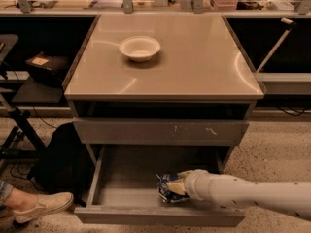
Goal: Place blue chip bag into middle drawer
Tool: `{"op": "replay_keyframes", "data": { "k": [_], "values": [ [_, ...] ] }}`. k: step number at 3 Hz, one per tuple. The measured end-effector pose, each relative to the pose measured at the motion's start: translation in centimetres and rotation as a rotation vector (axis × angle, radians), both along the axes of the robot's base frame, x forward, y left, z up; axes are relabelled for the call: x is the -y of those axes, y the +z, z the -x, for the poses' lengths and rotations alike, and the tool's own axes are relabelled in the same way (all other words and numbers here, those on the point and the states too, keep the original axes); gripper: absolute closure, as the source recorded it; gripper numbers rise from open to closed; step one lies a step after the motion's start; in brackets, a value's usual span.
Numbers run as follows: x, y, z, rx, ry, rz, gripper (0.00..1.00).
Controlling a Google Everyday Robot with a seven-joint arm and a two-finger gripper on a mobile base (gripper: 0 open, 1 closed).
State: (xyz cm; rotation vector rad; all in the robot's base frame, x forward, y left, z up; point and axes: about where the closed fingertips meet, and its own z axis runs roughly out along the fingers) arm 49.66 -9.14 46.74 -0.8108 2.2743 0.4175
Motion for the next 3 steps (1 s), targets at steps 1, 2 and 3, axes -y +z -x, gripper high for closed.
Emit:
{"op": "replay_keyframes", "data": {
  "k": [1,2,3],
  "values": [
    [-3.89,-2.56,-1.44,-0.021,-0.052,-0.047,1.0],
    [-4.59,-2.61,-1.92,-0.012,-0.057,-0.054,1.0],
    [-4.58,-2.61,-1.91,-0.012,-0.057,-0.054,0.81]
  ]
}}
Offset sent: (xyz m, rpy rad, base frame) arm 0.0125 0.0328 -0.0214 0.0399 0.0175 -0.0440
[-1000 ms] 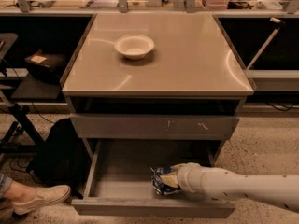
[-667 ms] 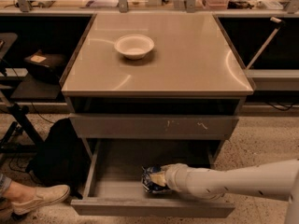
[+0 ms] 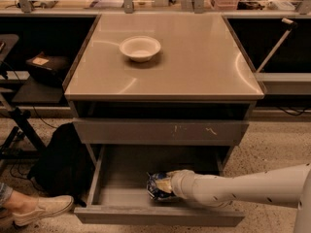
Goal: Place blue chip bag into middle drawer
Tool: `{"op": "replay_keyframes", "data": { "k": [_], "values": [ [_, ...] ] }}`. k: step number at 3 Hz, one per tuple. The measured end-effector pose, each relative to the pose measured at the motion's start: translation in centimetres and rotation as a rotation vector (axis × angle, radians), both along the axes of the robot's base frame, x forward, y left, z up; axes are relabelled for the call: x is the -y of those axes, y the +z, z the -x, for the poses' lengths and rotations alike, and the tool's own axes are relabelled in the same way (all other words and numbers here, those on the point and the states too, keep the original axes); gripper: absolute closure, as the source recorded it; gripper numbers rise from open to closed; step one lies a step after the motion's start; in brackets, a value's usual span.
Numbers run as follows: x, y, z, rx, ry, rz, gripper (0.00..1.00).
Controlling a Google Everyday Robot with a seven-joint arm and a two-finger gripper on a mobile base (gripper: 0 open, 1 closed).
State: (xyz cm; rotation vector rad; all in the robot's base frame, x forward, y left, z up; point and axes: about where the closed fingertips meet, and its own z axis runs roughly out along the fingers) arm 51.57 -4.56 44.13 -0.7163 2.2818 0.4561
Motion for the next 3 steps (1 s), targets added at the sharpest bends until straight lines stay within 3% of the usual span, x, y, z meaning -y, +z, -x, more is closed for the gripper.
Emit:
{"op": "replay_keyframes", "data": {
  "k": [3],
  "values": [
    [-0.01,0.0,0.0,0.0,0.0,0.0,0.12]
  ]
}}
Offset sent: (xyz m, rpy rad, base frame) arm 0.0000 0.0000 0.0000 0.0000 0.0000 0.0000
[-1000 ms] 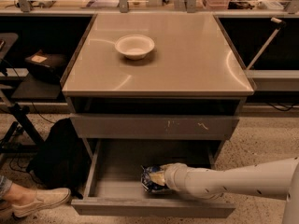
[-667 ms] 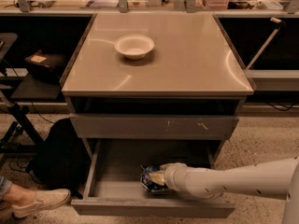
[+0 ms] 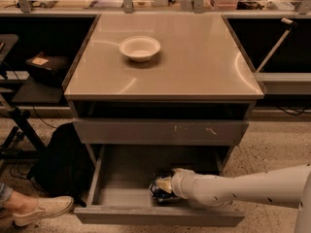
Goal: Place blue chip bag into middle drawer
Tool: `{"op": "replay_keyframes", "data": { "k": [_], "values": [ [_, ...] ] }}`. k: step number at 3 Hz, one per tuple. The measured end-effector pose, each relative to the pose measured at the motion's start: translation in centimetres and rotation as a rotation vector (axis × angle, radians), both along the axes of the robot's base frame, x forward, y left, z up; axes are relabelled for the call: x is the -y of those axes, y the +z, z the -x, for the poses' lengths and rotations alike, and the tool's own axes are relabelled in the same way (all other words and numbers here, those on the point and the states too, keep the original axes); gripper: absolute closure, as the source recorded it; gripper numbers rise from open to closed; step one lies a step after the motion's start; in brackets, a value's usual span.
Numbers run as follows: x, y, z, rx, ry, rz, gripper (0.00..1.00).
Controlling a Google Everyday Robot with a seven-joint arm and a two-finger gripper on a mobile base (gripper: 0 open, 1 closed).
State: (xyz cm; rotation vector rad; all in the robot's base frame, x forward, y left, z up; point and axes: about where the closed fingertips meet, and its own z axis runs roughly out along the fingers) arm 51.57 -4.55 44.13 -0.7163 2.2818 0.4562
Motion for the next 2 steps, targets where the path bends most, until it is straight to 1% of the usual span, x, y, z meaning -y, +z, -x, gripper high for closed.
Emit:
{"op": "replay_keyframes", "data": {
  "k": [1,2],
  "values": [
    [0.0,0.0,0.0,0.0,0.0,0.0,0.0],
    [0.0,0.0,0.0,0.0,0.0,0.0,0.0]
  ]
}}
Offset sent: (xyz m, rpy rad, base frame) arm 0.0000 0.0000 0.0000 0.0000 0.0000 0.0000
